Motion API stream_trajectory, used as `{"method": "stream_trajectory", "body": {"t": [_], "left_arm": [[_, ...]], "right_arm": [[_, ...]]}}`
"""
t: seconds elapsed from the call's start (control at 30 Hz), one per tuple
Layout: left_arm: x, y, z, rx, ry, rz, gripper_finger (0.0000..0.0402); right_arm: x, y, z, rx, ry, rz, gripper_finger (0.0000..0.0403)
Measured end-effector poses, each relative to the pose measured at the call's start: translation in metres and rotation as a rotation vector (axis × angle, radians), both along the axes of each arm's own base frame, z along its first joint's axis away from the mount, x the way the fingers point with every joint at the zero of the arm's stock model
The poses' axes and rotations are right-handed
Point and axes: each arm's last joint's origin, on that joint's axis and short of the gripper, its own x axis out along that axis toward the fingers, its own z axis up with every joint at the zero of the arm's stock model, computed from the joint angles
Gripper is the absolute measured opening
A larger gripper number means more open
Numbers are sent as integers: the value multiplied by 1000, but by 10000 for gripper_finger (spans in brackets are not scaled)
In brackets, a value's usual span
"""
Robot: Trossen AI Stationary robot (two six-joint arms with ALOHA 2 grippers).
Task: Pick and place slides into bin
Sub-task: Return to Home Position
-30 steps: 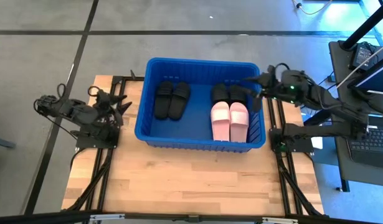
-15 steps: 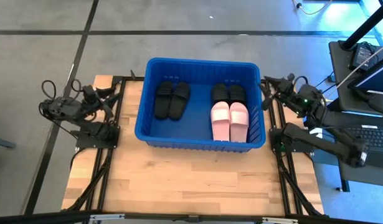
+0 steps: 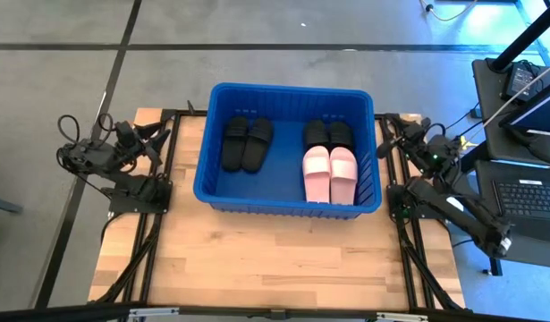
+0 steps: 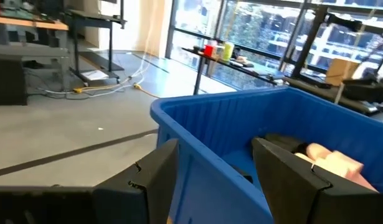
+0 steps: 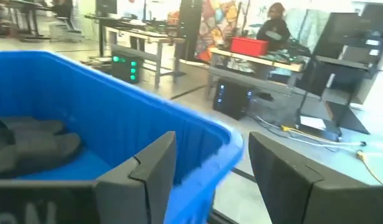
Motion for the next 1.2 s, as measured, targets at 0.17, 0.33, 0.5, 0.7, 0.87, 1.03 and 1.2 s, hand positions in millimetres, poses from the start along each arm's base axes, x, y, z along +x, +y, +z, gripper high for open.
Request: {"method": "stream_trajectory", "body": {"t": [0.17, 0.33, 0.5, 0.7, 0.87, 1.03, 1.2], "left_arm": [[1, -1, 0, -3, 5, -34, 202], [8, -7, -1, -48, -9, -237, 202], [30, -18, -1, -20, -145, -399, 202], [54, -26, -6, 116, -187, -408, 202], [63, -24, -5, 193, -113, -281, 202], [65, -13, -2, 297, 12, -16, 202], [61, -3, -2, 337, 102, 153, 202]], "right_arm": [[-6, 2, -16, -3, -45, -36, 202], [-13, 5, -16, -53, -121, -82, 202], [-16, 5, -13, -74, -147, -142, 202], [-16, 5, -13, -79, -148, -143, 202], [-16, 5, -13, -78, -146, -143, 202], [-16, 5, -13, -77, -145, -143, 202], [-16, 5, -13, -74, -140, -144, 202]]}}
